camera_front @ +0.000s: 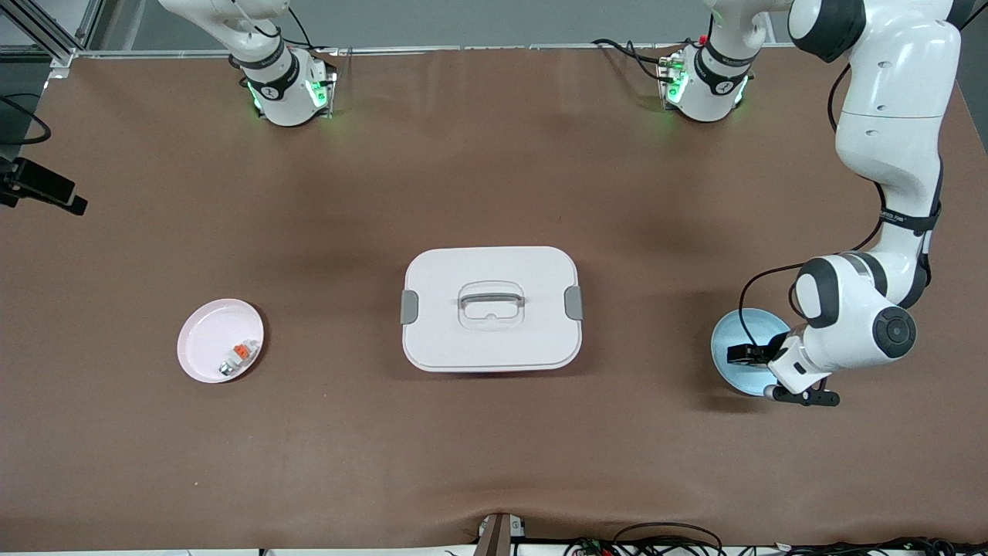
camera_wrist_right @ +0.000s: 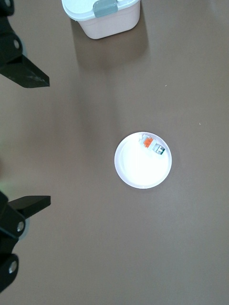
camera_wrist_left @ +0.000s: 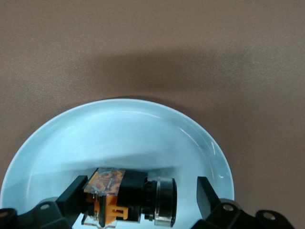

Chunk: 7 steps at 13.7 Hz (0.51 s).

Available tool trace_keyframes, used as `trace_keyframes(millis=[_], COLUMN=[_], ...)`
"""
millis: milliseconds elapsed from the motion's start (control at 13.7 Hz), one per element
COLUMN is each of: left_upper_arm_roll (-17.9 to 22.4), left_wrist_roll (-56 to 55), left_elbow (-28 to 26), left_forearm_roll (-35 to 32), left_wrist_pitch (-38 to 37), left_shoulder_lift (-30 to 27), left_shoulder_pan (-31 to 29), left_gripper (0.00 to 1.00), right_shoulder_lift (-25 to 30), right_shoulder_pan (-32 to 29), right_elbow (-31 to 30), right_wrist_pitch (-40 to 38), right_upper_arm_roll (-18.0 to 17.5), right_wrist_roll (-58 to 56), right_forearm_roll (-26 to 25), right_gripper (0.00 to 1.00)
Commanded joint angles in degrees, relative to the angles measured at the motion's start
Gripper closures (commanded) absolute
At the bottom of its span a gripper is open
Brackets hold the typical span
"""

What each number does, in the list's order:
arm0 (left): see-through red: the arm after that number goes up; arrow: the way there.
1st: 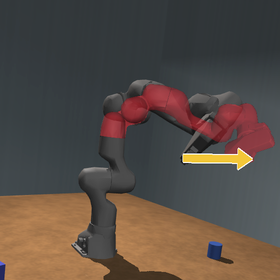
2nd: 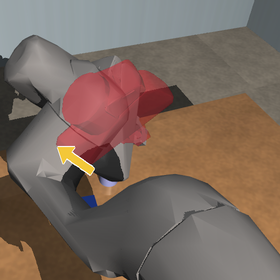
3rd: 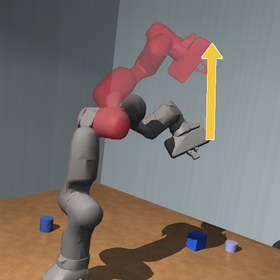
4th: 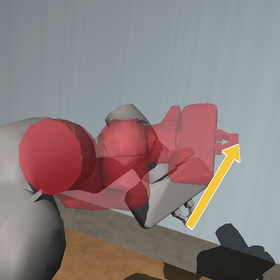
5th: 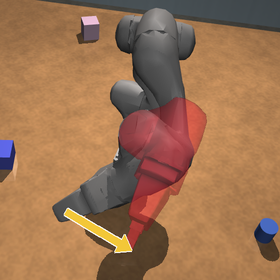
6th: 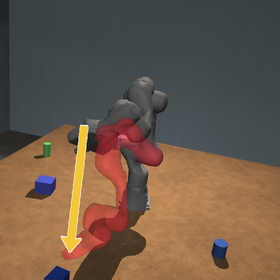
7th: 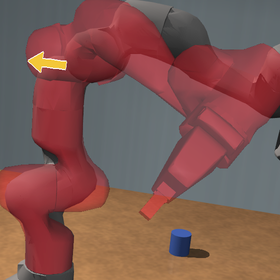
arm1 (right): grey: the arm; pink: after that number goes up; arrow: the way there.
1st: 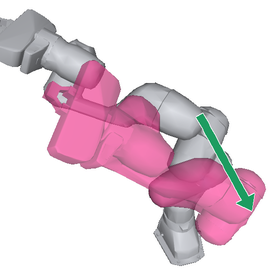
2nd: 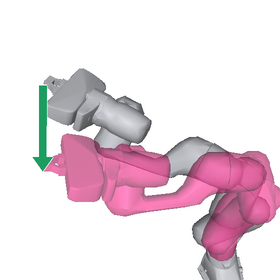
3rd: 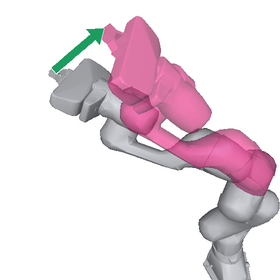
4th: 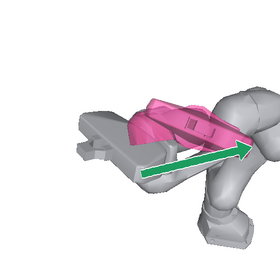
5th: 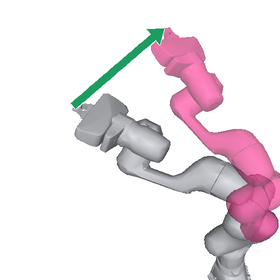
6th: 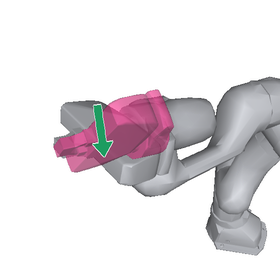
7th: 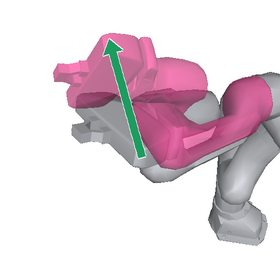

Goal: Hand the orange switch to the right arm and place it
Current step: 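Close the left gripper on the black-and-orange switch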

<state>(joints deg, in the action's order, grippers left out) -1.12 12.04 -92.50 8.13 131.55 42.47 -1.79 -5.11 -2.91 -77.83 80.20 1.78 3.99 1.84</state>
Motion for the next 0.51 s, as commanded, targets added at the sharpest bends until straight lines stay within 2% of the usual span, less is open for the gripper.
trace_keyframes(millis=[0,73,219,438], left_upper_arm_roll=[0.1,0.1,0.1,0.1], left_wrist_roll=[-0.3,-0.3,-0.2,-0.2], left_elbow=[-0.2,-0.2,-0.2,-0.1], left_forearm_roll=[1.0,1.0,0.9,0.9], left_wrist_pitch=[0.8,0.8,0.8,0.8], left_shoulder_lift=[0.2,0.1,0.1,0.0], left_shoulder_pan=[0.1,0.0,-0.1,-0.2], left_gripper=[0.00,0.01,0.26,0.54], right_shoulder_lift=[0.5,0.5,0.5,0.5], right_shoulder_pan=[-0.7,-0.7,-0.7,-0.7], right_elbow=[0.3,0.3,0.3,0.3], right_wrist_pitch=[-0.5,-0.5,-0.5,-0.5], right_upper_arm_roll=[-0.4,-0.4,-0.4,-0.3], right_wrist_roll=[-0.5,-0.5,-0.5,-0.5], right_forearm_roll=[-0.1,-0.1,-0.1,-0.1], right_gripper=[0.00,0.00,0.00,0.00])
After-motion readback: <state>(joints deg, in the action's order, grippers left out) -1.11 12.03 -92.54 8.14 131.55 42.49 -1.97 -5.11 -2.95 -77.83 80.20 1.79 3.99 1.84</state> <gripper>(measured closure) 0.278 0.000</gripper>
